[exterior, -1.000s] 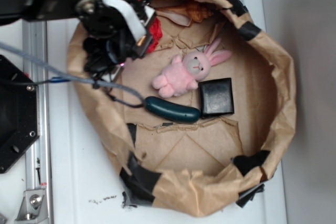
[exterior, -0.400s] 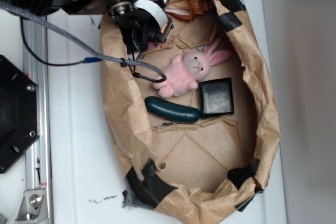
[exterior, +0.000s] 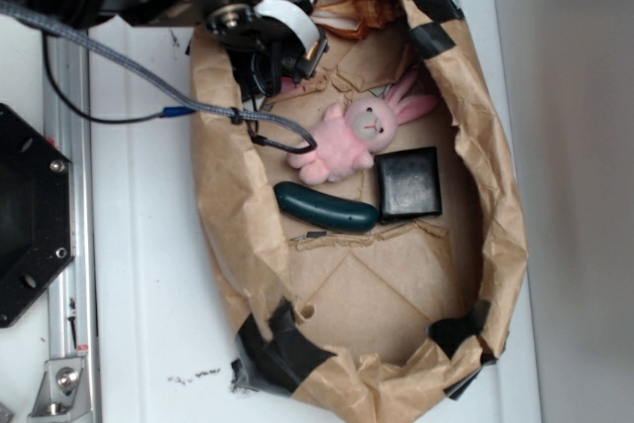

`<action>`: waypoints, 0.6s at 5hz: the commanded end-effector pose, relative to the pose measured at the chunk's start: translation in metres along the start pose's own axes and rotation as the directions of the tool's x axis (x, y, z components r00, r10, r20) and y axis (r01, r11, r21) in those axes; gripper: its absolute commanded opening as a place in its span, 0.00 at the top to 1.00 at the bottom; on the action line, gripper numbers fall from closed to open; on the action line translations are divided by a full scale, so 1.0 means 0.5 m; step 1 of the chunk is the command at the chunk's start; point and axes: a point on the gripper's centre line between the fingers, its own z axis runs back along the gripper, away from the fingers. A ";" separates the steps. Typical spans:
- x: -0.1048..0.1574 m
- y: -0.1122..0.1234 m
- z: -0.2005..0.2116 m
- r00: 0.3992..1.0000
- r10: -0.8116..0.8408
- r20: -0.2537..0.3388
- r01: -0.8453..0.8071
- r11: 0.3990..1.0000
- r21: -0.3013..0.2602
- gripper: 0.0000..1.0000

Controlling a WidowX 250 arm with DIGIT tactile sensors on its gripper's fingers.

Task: Grab the red paper.

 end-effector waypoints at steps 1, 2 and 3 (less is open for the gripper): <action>0.028 -0.032 0.131 0.995 0.022 0.100 -0.020 1.000 -0.023 1.00; 0.079 -0.086 0.245 0.971 0.104 0.215 -0.090 0.993 -0.072 1.00; 0.131 -0.083 0.351 0.942 0.219 0.256 -0.189 0.972 -0.138 1.00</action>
